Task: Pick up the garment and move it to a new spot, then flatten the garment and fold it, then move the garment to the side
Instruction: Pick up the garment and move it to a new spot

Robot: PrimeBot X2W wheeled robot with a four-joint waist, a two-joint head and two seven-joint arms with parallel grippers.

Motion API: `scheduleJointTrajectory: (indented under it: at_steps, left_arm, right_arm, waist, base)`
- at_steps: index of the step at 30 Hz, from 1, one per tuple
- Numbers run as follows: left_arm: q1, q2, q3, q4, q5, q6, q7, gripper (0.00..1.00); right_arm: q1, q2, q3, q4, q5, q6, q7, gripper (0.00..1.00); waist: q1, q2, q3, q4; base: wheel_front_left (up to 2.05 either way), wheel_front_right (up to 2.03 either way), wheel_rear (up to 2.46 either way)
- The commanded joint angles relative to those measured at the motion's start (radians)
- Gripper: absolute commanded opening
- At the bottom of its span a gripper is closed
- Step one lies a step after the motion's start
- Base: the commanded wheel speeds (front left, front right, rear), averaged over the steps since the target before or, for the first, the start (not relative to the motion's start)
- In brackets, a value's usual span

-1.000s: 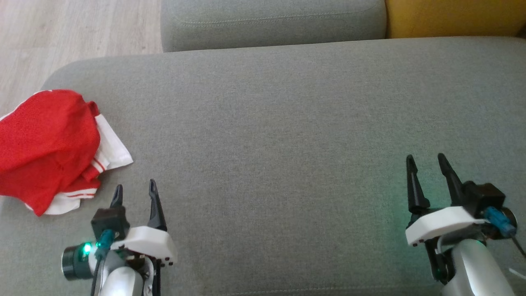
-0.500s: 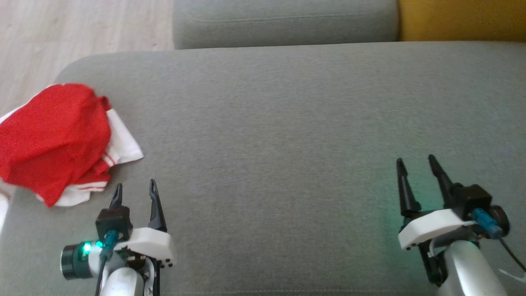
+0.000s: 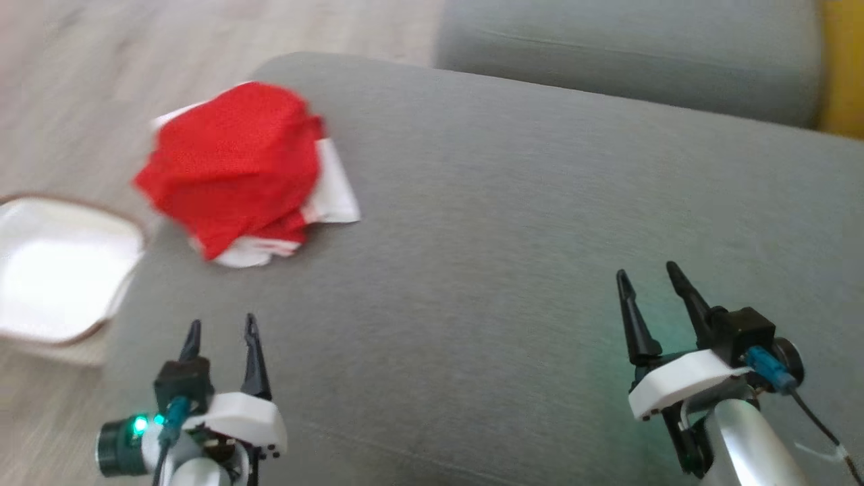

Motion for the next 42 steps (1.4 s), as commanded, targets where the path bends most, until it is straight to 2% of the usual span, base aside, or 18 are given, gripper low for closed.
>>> scheduleJointTrajectory:
  at_steps: [1,8,15,21,26,29,32,42]
  left_arm:
    - [-0.03,0.013,0.037,-0.047,0.002,0.005,-0.013,1.0]
    - [-0.012,0.03,0.09,-0.038,0.008,-0.001,-0.013,1.0]
    - [0.016,0.024,0.146,-0.068,0.001,0.018,-0.013,1.0]
    - [-0.005,0.018,0.158,-0.052,-0.003,-0.003,-0.013,1.0]
    - [-0.051,0.016,0.176,-0.035,-0.02,-0.033,-0.013,1.0]
    - [-0.106,0.016,0.199,-0.015,-0.051,-0.079,-0.013,1.0]
    - [-0.172,0.018,0.225,-0.001,-0.06,-0.102,-0.013,1.0]
    - [-0.432,0.065,0.253,0.1,-0.052,-0.19,-0.013,1.0]
  right_arm:
    - [-0.03,0.004,0.026,-0.025,0.009,-0.001,-0.012,1.0]
    - [-0.025,0.013,0.038,-0.018,0.016,-0.001,-0.012,1.0]
    - [-0.058,0.016,0.074,-0.001,0.019,-0.001,-0.012,1.0]
    - [-0.063,-0.002,0.069,-0.009,0.021,-0.001,-0.012,1.0]
    - [-0.072,-0.019,0.073,-0.033,0.015,-0.001,-0.012,1.0]
    - [-0.091,-0.04,0.086,-0.056,0.017,-0.001,-0.012,1.0]
    - [-0.124,-0.069,0.117,-0.093,0.021,-0.001,-0.012,1.0]
    - [-0.202,-0.167,0.156,-0.199,0.057,-0.001,-0.012,1.0]
  waist:
    - [0.0,0.0,-0.01,0.099]
    - [0.0,0.0,-0.018,0.218]
    - [0.0,0.0,0.01,0.238]
    - [0.0,0.0,0.032,0.232]
    - [0.0,0.0,0.077,0.198]
    - [0.0,0.0,0.123,0.166]
    - [0.0,0.0,0.181,0.128]
    - [0.0,0.0,0.339,0.027]
  base:
    - [0.0,0.0,0.0]
    - [0.0,0.0,0.0]
    - [0.0,0.0,0.0]
    - [0.0,0.0,0.0]
    - [0.0,0.0,0.0]
    - [0.0,0.0,0.0]
    - [0.0,0.0,0.0]
    - [0.0,0.0,0.0]
